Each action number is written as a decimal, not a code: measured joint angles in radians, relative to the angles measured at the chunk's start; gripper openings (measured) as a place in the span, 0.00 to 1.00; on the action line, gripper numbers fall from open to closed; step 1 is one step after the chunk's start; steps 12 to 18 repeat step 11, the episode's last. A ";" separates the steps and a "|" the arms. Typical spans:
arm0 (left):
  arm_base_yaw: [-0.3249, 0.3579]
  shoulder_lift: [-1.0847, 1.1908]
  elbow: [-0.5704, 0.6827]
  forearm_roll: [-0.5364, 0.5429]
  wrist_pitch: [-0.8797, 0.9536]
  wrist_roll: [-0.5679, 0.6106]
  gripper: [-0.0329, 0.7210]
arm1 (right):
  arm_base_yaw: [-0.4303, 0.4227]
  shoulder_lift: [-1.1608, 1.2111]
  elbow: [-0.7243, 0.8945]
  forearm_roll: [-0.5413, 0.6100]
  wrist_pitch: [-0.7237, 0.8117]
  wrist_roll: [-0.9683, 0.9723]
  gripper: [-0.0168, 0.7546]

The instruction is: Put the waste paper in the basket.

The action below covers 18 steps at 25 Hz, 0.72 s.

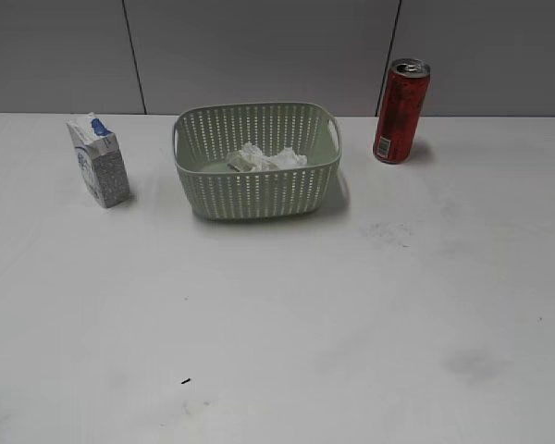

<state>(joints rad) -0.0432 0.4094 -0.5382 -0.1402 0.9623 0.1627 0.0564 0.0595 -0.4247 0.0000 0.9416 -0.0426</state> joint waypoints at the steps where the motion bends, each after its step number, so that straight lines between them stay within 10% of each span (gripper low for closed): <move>1: 0.000 -0.032 0.000 0.000 0.001 -0.001 0.83 | 0.000 0.000 0.000 0.000 0.000 0.000 0.74; 18: 0.000 -0.256 0.032 0.007 0.077 -0.006 0.83 | 0.000 0.000 0.000 0.000 0.000 0.000 0.74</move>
